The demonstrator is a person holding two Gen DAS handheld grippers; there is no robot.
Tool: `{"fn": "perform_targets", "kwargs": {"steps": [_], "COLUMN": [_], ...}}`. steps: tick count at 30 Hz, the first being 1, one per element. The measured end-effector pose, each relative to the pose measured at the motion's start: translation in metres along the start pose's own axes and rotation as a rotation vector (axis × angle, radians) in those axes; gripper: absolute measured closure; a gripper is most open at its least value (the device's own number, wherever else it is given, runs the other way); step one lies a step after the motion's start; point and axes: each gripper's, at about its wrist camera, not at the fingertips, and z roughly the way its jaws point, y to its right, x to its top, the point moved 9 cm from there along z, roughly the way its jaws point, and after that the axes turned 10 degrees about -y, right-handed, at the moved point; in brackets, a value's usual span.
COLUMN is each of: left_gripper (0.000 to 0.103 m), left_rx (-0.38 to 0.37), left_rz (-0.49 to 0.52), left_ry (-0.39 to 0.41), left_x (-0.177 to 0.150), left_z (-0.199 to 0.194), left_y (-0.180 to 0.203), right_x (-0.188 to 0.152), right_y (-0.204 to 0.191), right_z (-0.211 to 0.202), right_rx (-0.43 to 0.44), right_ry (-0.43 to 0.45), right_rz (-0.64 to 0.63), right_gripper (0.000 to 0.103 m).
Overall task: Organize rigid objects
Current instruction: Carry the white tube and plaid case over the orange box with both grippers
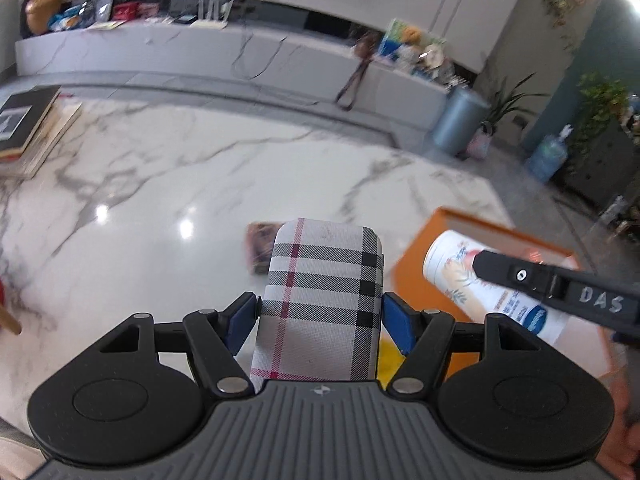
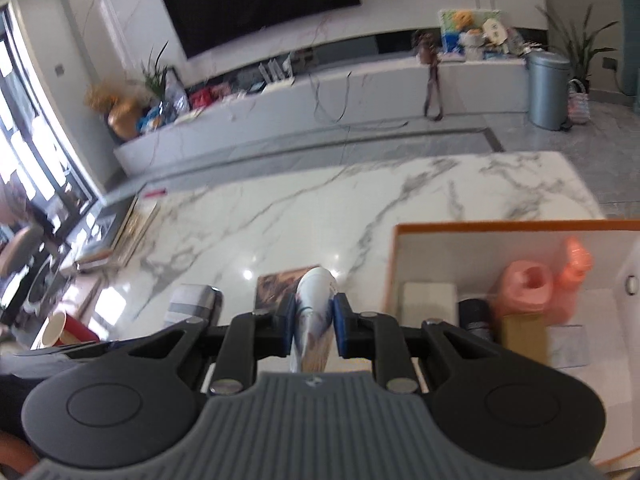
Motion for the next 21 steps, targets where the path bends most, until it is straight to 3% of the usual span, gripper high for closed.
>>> {"fn": "perform_targets", "kwargs": {"steps": [9,14,21], "left_gripper": [0.024,0.024,0.024], "left_rx": [-0.096,-0.168,-0.228], "left_rz": [0.111,0.164,0.209], "left_ry": [0.021,-0.023,-0.136], "left_x": [0.01,0.009,-0.001], "left_z": [-0.007,0.011,0.054], "left_y": [0.081,0.131,0.186], "right_x": [0.006,0.0,-0.022], "right_y": [0.099,0.146,0.201], "right_z": [-0.06,-0.077,-0.072], "right_rx": [-0.097,-0.155,-0.207], "right_ry": [0.11,0.12,0.069], "right_rz": [0.167,0.21,0.268], "right_gripper": [0.084,0.084,0.084]}}
